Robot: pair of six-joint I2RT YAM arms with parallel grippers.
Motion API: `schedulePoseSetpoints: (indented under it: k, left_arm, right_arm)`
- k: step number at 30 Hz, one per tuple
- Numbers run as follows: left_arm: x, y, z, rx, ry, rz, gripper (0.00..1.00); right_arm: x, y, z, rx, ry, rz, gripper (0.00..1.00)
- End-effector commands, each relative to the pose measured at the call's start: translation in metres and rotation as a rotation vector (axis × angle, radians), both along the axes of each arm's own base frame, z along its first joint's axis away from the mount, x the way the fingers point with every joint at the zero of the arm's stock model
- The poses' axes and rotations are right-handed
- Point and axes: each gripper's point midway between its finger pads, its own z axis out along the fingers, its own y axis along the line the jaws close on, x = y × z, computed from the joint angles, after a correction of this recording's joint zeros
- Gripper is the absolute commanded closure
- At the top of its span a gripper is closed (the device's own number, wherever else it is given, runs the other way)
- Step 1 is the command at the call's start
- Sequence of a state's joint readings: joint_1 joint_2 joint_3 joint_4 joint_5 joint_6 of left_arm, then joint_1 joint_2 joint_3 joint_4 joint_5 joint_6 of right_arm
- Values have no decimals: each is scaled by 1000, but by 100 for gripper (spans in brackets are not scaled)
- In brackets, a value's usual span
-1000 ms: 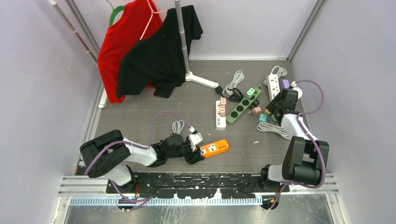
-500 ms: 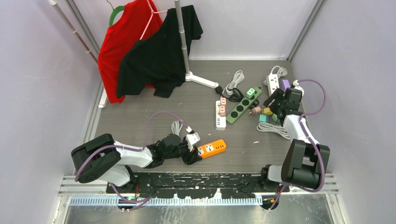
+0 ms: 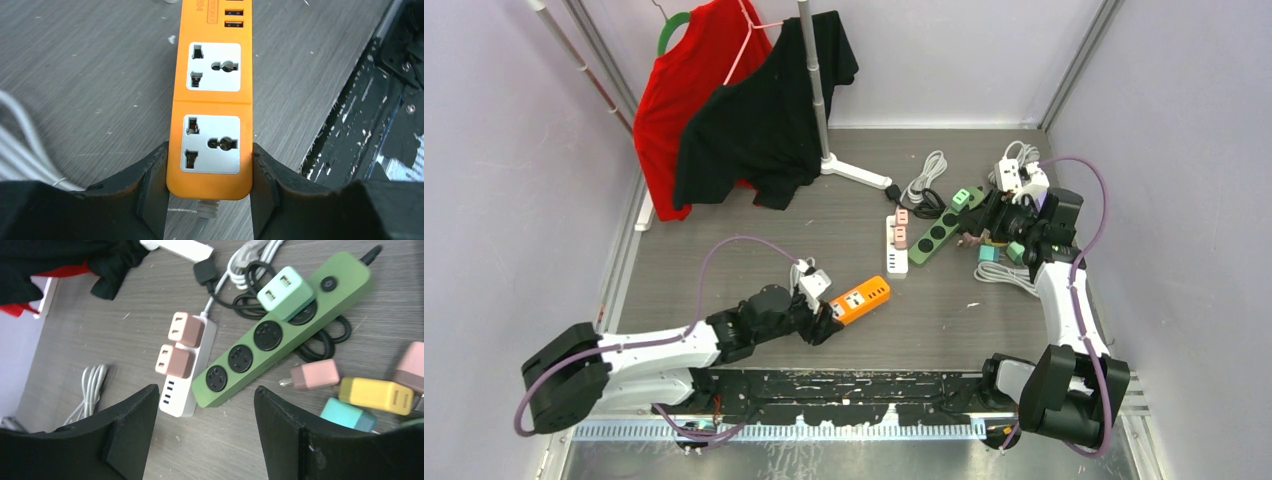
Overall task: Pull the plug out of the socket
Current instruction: Pick up the socket from the center of the board.
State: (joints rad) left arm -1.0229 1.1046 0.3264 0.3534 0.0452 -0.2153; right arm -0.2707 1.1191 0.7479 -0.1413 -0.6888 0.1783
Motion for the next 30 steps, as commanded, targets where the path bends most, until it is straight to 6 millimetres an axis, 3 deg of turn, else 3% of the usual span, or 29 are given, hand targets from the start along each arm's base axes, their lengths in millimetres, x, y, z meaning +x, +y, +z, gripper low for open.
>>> schedulePoseSetpoints:
  k: [1,7,12,30]
  left_arm:
    - [20,20,27,-46,-11,177,100]
    - [33,53,45,-113,-7,329,100]
    - [41,79,48,-138,10,425,100]
    - [64,130,55,-171,33,629,100]
  right_arm:
    - [-4,15,29,14,-78,125,25]
    - [-7,19,33,25,-84,139,25]
    - [-7,19,32,28,-83,143,25]
    - [-8,21,31,39,-78,153,25]
